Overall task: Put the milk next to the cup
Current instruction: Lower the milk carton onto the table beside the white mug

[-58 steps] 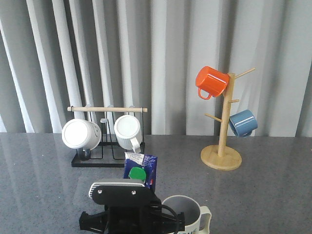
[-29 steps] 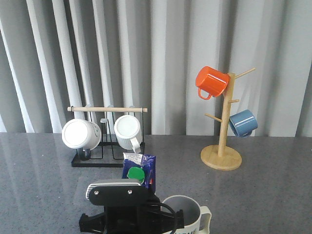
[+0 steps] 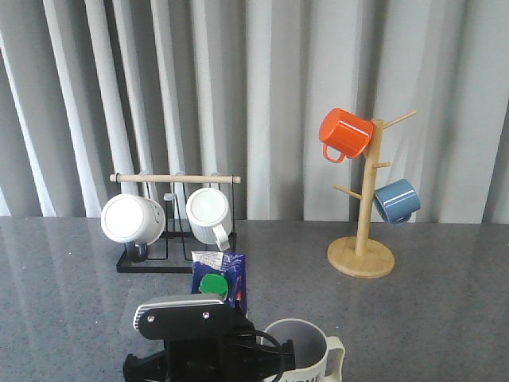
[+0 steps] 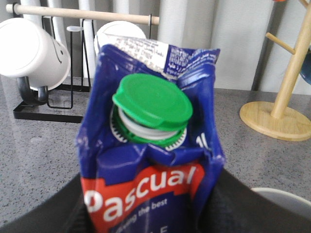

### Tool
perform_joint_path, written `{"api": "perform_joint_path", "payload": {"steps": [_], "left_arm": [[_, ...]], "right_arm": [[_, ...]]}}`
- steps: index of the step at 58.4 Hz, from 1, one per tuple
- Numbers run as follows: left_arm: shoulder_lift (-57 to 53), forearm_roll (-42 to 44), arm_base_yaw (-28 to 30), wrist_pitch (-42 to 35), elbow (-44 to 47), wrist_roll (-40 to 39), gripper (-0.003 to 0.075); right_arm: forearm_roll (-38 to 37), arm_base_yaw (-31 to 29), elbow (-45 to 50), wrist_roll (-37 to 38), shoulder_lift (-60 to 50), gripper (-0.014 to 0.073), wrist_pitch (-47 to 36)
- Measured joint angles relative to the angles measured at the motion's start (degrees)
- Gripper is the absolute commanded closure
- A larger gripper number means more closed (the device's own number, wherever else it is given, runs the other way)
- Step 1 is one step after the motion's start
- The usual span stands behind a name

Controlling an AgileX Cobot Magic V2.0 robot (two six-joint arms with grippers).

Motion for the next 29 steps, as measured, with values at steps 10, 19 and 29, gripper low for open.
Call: {"api": "perform_joint_path", "payload": {"steps": [10, 19, 29], "left_arm": [[-0.66, 0.02, 0.0, 0.38, 0.0, 0.25, 0.0636], [-1.55, 0.57, 0.0, 0.54, 0.0, 1.42, 0.0566], [-1.75, 0.63, 0.0, 1.33, 0.0, 2.79, 0.0408]], "right_arm": [[0.0, 0.0, 0.0, 0.0, 0.0, 0.0603, 0.0], [0.0, 0.0, 0.0, 0.0, 0.0, 0.0603, 0.0], [0.0, 0.0, 0.0, 0.0, 0.0, 0.0603, 0.0]]}}
